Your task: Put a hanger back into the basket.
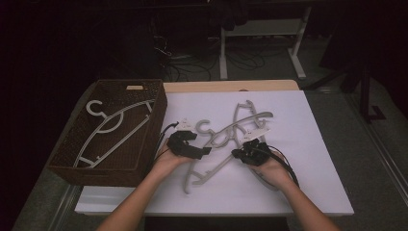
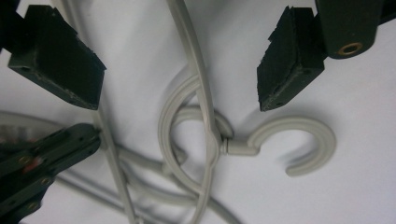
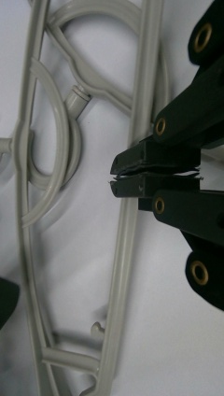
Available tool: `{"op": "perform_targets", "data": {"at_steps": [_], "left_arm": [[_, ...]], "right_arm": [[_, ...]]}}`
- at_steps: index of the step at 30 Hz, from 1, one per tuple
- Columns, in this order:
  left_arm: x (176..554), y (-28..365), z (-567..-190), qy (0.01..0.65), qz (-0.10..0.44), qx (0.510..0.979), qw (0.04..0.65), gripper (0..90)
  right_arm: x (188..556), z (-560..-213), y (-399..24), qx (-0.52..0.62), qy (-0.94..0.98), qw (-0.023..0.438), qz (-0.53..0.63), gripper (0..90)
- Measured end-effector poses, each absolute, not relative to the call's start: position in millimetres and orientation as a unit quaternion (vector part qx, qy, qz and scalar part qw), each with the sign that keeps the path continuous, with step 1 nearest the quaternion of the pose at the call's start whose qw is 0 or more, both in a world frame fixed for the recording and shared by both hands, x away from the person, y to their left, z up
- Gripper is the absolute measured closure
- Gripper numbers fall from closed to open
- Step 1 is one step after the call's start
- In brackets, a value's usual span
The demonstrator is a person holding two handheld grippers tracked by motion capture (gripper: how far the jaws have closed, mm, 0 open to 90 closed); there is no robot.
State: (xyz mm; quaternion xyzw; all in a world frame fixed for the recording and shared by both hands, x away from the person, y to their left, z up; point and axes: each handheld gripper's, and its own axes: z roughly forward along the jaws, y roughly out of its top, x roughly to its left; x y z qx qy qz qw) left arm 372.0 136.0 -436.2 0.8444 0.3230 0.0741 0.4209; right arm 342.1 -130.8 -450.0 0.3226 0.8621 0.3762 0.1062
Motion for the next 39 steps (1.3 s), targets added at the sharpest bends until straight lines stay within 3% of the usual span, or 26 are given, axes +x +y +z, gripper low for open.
{"op": "perform_targets", "data": {"at_steps": [7,18,26,31,37,39], "left_arm": [[375,130,-451,0.316,0.084,0.866,0.379,18.9],[376,131,-455,0.32,0.083,0.867,0.372,20.2],[375,127,-458,0.313,0.087,0.874,0.362,25.9],[373,126,-458,0.305,0.097,0.876,0.361,40.9],[373,126,-456,0.309,0.096,0.876,0.356,49.7],[374,127,-456,0.311,0.096,0.876,0.357,58.4]], "right_arm": [[342,-450,-130,0.321,0.859,0.115,0.381,86.5],[344,-449,-123,0.323,0.858,0.119,0.381,88.8],[344,-450,-121,0.323,0.858,0.126,0.379,89.0],[344,-451,-121,0.324,0.857,0.126,0.379,89.0],[344,-454,-117,0.32,0.868,0.129,0.357,89.0],[343,-458,-115,0.317,0.872,0.136,0.348,89.0]]}}
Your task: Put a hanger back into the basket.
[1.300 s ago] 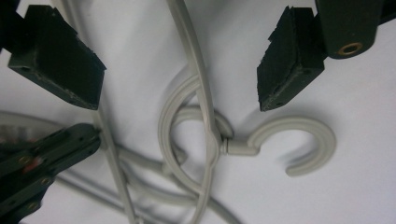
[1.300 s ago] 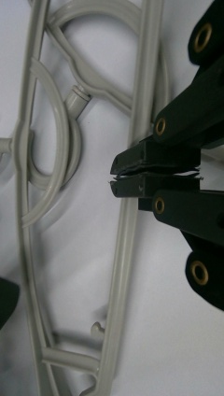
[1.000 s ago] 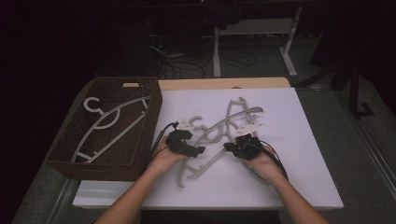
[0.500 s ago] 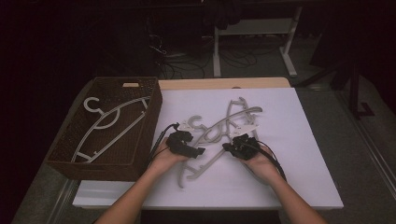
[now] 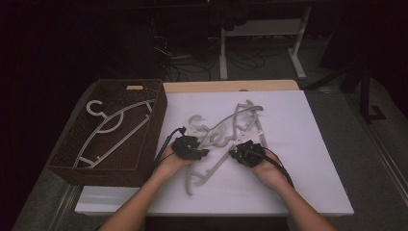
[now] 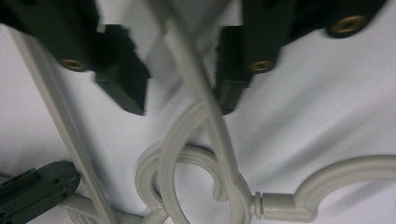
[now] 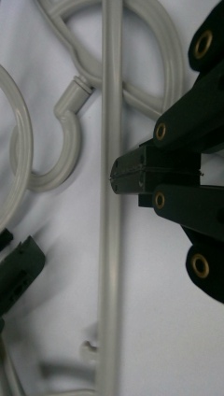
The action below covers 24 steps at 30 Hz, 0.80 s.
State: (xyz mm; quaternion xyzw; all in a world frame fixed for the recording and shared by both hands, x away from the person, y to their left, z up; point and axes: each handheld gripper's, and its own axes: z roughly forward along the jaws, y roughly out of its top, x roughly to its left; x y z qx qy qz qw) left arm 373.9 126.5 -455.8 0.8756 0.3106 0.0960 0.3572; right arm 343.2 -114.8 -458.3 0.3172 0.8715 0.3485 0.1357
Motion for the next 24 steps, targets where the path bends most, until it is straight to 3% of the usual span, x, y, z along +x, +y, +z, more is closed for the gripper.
{"op": "perform_targets", "data": {"at_steps": [3,24], "left_arm": [[374,127,-456,0.311,0.107,0.876,0.353,65.6],[373,135,-433,0.344,0.11,0.846,0.392,81.0]], "right_arm": [[342,-457,-113,0.315,0.871,0.135,0.352,89.0],[341,-448,-121,0.315,0.855,0.106,0.399,87.1]]}}
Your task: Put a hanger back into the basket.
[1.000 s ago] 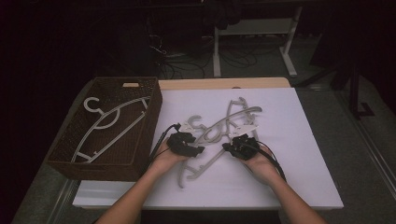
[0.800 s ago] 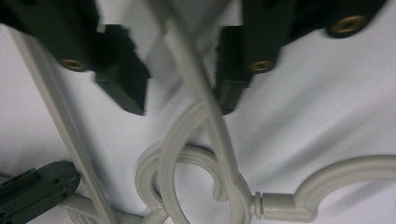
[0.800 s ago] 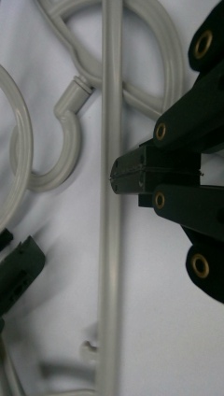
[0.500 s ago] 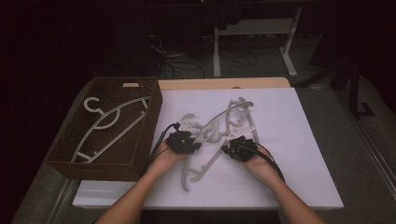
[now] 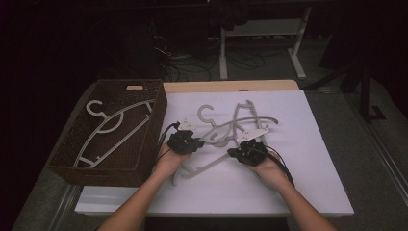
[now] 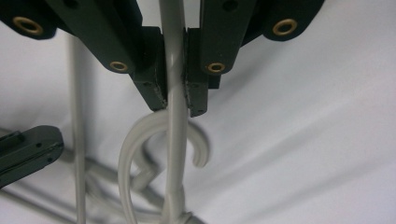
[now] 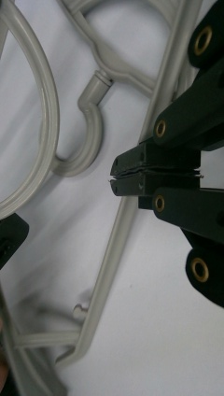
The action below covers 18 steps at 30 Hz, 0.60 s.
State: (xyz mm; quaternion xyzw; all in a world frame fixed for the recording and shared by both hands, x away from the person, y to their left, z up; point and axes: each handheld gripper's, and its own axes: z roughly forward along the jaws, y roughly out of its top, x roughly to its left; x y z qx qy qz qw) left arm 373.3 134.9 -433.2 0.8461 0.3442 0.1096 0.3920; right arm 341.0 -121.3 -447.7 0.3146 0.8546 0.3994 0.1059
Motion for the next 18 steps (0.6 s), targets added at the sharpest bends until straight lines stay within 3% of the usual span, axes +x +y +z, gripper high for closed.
{"op": "perform_targets", "data": {"at_steps": [5,12,18], "left_arm": [[372,139,-422,0.359,0.092,0.831,0.415,81.2],[370,141,-400,0.361,0.099,0.829,0.416,81.3],[370,143,-365,0.354,0.12,0.828,0.418,81.2]], "right_arm": [[337,-441,-125,0.309,0.848,0.099,0.42,79.6],[330,-436,-133,0.301,0.842,0.08,0.441,51.4],[324,-431,-143,0.301,0.835,0.095,0.452,28.5]]}}
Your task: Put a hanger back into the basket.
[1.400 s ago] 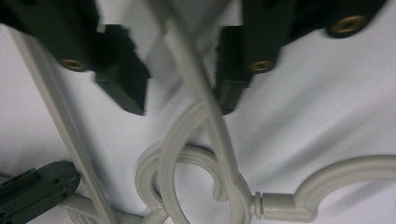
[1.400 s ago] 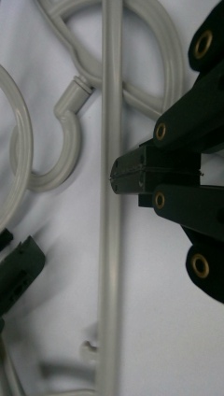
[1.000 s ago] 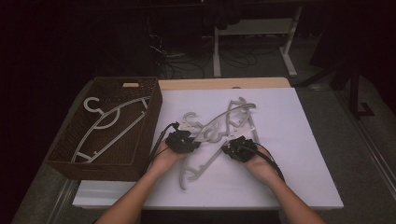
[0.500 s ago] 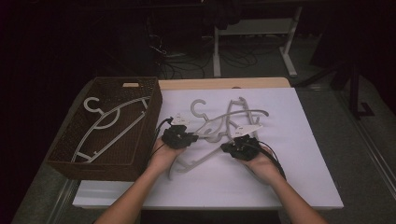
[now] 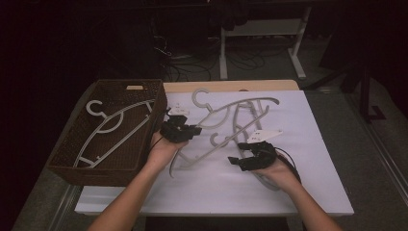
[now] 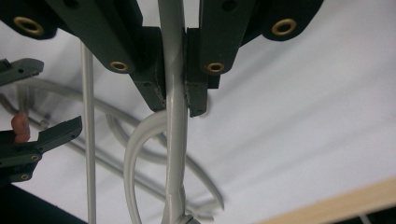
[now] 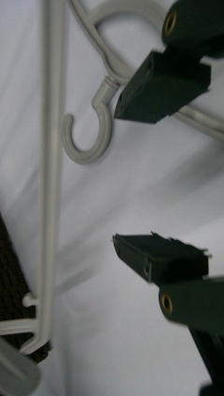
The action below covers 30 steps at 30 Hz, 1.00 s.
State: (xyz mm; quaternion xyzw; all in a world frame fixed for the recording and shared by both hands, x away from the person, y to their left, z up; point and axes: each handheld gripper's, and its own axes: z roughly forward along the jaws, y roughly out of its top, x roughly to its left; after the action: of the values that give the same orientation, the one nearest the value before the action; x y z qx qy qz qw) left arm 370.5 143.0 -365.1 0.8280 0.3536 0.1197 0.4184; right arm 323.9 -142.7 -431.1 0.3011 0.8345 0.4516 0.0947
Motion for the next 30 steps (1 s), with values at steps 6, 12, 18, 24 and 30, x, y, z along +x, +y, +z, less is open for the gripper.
{"op": "perform_targets", "data": {"at_steps": [6,12,18,24,30], "left_arm": [[369,149,-330,0.346,0.138,0.831,0.413,81.3],[371,166,-296,0.336,0.154,0.832,0.413,81.3],[370,195,-261,0.326,0.187,0.83,0.412,81.3],[369,234,-236,0.333,0.225,0.824,0.399,81.3],[367,286,-219,0.352,0.273,0.813,0.375,81.3]], "right_arm": [[320,-425,-154,0.307,0.823,0.106,0.467,22.2],[320,-424,-158,0.316,0.816,0.103,0.472,17.5],[321,-426,-156,0.318,0.819,0.101,0.467,13.6],[321,-426,-155,0.317,0.82,0.101,0.466,13.2],[323,-427,-156,0.32,0.818,0.104,0.466,13.2]]}}
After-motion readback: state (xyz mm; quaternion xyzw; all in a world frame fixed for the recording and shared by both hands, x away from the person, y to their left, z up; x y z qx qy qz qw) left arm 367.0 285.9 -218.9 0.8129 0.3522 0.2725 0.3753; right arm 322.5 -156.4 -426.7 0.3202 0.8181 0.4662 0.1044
